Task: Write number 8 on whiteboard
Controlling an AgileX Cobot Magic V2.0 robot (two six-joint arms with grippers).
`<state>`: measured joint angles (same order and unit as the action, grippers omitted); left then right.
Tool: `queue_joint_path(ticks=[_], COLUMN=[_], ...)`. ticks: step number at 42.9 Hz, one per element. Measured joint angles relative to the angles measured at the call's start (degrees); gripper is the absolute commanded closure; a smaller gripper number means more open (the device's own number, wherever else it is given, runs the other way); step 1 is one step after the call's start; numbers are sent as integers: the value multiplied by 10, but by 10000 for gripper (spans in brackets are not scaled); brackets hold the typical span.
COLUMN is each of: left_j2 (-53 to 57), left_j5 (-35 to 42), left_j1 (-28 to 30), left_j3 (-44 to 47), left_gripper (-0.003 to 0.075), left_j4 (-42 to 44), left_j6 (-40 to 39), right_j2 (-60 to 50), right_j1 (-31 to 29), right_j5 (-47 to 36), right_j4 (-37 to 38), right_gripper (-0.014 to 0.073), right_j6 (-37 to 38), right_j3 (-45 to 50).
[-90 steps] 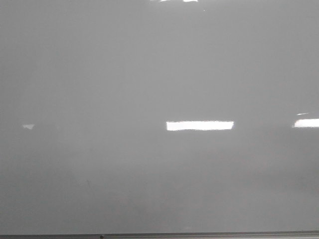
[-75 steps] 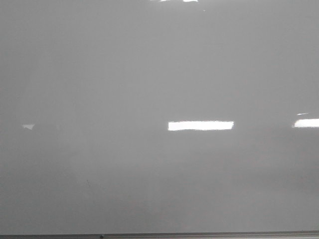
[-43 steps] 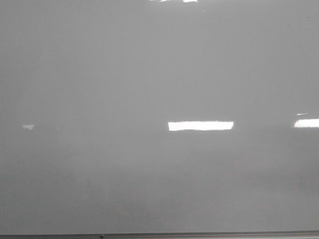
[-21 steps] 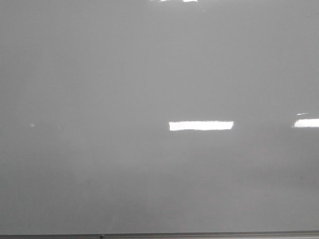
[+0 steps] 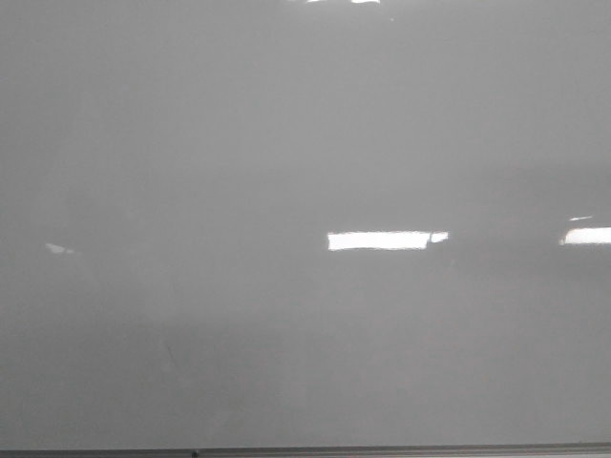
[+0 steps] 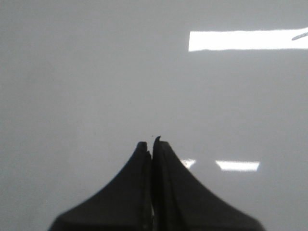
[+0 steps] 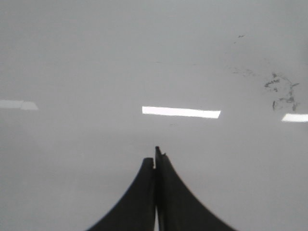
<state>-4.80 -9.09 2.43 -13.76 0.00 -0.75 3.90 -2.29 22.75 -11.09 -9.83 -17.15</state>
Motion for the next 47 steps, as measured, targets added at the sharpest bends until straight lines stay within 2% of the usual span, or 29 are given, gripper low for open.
queue_joint_path(ticks=[6,11,13,15,17,20,24,27,30,39,47], left_j2=[-84,-132,-143,-151,-154,-154,-154,-154,-154,-169,-297], left_j5=[-61,-76,-78,-81,-83,-84,-84,-84,-84,-61,-64], left_j1=[0,0,0,0,0,0,0,0,0,0,0], left_j3=[-35,-41,-41,-41,-41,-41,-41,-41,-41,-41,-59], left_gripper=[741,736,710,655,562,395,223,158,155,156,156], left_j4=[0,0,0,0,0,0,0,0,0,-17,-19], left_j6=[0,0,0,0,0,0,0,0,0,0,1], right_j2=[77,128,143,152,157,157,157,157,157,158,158], right_j1=[0,0,0,0,0,0,0,0,0,0,0], right_j5=[16,13,12,12,12,10,10,10,10,10,10], right_j4=[-2,-2,-2,-2,-2,-2,-2,-2,-2,-2,-2], right_gripper=[652,648,632,596,538,391,195,94,62,67,67], right_j6=[0,0,0,0,0,0,0,0,0,1,1], right_j3=[-46,-59,-59,-59,-59,-59,-59,-59,-59,-59,-59])
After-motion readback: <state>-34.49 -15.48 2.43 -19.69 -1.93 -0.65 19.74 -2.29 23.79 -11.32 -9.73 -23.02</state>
